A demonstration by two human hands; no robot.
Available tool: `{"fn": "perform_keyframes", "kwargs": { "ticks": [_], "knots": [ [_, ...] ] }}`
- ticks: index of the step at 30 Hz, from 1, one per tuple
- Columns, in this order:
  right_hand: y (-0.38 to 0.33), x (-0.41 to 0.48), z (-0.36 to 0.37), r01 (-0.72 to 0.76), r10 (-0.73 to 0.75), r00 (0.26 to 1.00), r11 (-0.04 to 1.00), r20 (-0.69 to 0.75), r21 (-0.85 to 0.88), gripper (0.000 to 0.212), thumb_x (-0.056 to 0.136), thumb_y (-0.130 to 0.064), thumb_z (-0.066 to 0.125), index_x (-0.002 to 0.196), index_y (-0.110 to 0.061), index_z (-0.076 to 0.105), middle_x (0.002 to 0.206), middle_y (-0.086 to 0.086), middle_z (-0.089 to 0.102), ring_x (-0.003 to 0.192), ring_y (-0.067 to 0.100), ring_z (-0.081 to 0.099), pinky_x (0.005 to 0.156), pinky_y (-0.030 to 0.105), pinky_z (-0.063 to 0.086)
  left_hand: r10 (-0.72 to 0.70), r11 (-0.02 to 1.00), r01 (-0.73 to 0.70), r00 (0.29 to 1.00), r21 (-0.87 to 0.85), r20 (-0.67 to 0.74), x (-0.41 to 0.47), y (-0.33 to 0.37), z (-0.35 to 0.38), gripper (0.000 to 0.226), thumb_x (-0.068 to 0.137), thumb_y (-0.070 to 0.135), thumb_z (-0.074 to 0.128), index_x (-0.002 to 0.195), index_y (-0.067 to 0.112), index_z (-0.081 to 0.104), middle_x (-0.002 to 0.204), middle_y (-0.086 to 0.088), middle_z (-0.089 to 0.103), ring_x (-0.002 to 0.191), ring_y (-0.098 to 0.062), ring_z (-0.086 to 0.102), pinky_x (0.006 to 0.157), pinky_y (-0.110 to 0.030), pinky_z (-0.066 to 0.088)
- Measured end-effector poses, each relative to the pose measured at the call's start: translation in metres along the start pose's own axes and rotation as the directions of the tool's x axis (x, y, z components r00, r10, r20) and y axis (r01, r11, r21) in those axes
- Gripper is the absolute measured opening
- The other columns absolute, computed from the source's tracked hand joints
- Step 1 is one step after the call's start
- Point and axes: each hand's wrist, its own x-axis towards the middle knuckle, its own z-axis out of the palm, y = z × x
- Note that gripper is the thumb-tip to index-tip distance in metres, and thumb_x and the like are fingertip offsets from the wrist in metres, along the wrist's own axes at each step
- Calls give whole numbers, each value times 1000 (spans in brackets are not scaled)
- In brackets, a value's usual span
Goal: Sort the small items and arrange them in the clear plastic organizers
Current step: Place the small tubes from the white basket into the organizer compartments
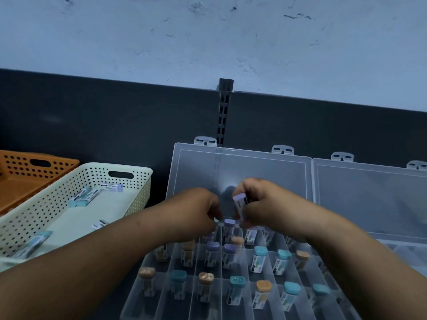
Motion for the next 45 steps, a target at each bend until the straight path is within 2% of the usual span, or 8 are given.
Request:
{"fn": "perform_keyframes", "kwargs": {
  "ticks": [4,11,18,22,28,36,40,45],
  "knots": [
    [-1,-5,-3,54,-58,998,922,0,384,26,86,17,51,90,-8,60,80,17,65,69,23,64,64,30,57,29,978,-28,1000,-207,3,1,12,2,7,82,23,71,85,27,65,75,10,63,64,2,57,55,-14,44],
    [6,-13,-11,51,-40,999,815,-31,578,12,93,-2,56,102,3,62,91,24,67,77,26,63,63,25,55,-54,862,24,998,-507,-45,3,25,8,16,84,25,70,87,9,68,83,-13,69,68,-14,57,65,-29,47],
    [14,-23,-25,117,-98,988,980,-121,163,8,93,-13,60,90,-11,68,82,18,65,73,17,57,66,28,49,-78,905,12,988,-425,-137,4,31,15,9,85,23,68,80,17,64,70,1,62,58,-9,51,54,-22,42],
    [23,-26,-30,57,-53,995,997,-82,55,7,90,-14,63,85,-16,67,80,18,66,71,22,54,69,47,50,-127,779,-21,973,-626,-191,3,34,13,5,86,16,67,86,14,63,82,-11,68,68,-15,57,64,-31,47],
    [25,-28,-17,86,-85,996,996,14,-39,12,88,-23,68,83,-11,66,71,7,61,65,17,53,67,46,52,-140,613,-88,966,-785,-218,0,51,12,11,84,4,68,93,8,64,90,-12,69,82,-20,63,84,-40,54],
    [17,-34,-36,171,-171,985,985,-34,8,9,90,-28,64,96,-25,69,85,12,66,70,11,57,67,28,52,-106,725,-101,961,-681,-256,-2,57,20,24,81,3,71,101,10,58,87,-7,68,76,-13,63,67,-22,52],
    [15,-29,-32,194,-208,975,968,-75,-157,9,90,-32,64,87,-26,69,76,8,64,65,11,54,64,35,50,-83,754,-122,957,-645,-278,-1,57,23,30,80,1,71,102,12,55,88,-8,67,74,-12,61,64,-22,50],
    [18,-23,-29,156,-192,977,937,-88,-312,14,90,-36,64,81,-25,66,63,-7,57,52,4,46,51,20,39,-47,867,-100,959,-488,-281,-6,48,21,23,84,14,71,102,18,58,91,0,66,80,-11,63,68,-24,51]
  ]
}}
